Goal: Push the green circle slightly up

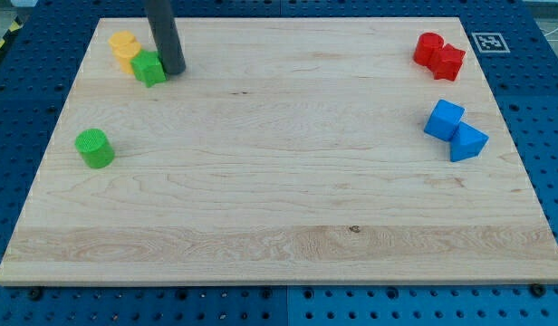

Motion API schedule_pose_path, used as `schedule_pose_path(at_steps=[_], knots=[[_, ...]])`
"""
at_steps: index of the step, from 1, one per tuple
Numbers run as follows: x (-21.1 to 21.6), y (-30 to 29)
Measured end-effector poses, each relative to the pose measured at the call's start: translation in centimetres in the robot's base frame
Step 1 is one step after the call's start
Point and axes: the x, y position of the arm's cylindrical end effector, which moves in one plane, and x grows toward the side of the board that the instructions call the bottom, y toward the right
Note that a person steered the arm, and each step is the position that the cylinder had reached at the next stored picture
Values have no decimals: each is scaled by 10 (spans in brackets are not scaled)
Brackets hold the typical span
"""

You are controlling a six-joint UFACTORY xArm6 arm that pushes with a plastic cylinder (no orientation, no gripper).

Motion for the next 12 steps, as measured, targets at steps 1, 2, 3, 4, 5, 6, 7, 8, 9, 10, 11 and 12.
schedule_pose_path(at_steps=[1, 2, 3, 4, 5, 6, 7, 8, 9, 10, 11, 12], knots=[[88, 14], [177, 1], [242, -23], [272, -54], [267, -85], [226, -91], [199, -93], [199, -100], [182, -99], [164, -99], [159, -99], [152, -99]])
